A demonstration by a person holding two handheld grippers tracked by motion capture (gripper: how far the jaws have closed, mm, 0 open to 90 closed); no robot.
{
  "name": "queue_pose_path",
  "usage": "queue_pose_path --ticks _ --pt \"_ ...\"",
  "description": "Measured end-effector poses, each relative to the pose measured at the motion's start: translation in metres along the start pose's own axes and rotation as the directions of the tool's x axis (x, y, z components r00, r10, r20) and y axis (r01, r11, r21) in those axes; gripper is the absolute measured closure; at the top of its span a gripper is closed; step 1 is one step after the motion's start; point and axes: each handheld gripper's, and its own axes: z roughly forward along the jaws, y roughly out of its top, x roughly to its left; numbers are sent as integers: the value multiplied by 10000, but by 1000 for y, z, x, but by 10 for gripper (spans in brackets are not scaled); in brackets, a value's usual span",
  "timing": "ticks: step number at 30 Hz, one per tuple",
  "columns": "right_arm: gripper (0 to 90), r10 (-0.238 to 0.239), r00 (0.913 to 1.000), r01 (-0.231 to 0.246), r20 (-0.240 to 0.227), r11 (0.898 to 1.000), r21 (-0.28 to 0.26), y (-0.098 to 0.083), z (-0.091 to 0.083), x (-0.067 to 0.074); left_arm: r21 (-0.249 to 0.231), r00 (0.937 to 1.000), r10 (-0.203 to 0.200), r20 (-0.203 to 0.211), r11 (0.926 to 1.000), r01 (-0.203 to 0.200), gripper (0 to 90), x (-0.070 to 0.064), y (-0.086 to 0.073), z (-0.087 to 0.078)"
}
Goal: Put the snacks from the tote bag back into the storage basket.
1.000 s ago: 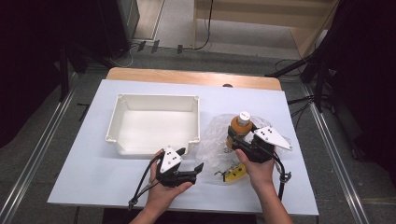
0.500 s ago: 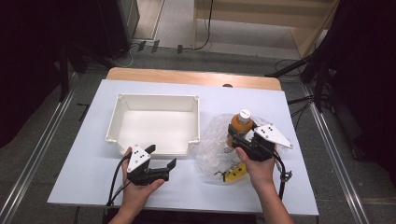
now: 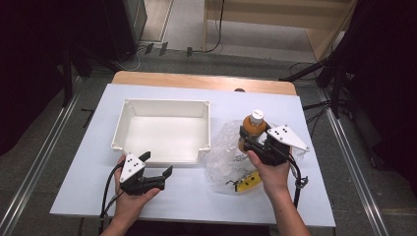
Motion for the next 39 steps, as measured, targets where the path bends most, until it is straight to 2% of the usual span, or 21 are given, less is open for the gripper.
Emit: queue_pose_path --ticks 10,15,19,24,27,32,36,39 --pt "316 69 9998 -71 -172 9999 -142 12 9 7 -44 9995 78 -317 10000 -80 93 12 -1 -8" --pt "317 -6 9996 6 -279 10000 -12 14 17 12 -133 9992 202 -340 9997 -206 108 13 -2 -10" --pt "316 -83 9995 86 -313 9999 103 13 26 16 -116 9996 163 -241 9998 -166 101 18 -2 -12" --pt "317 8 9994 -3 -334 9999 173 12 36 20 -196 9994 -319 133 9993 322 68 24 -2 -12" --pt "317 28 9991 -19 -430 9998 208 13 40 24 -312 9990 -268 367 9991 279 43 24 -3 -12" --pt "316 119 9984 -109 -557 9998 176 15 46 31 -221 9990 -217 401 9995 226 43 23 -4 -11" --pt "316 81 9978 -71 -651 9999 155 17 50 38 -358 9978 -369 546 9986 388 44 24 -4 -12" --pt "316 51 9977 -43 -677 9999 131 19 53 41 -419 9978 -452 482 9980 473 65 25 -4 -14"
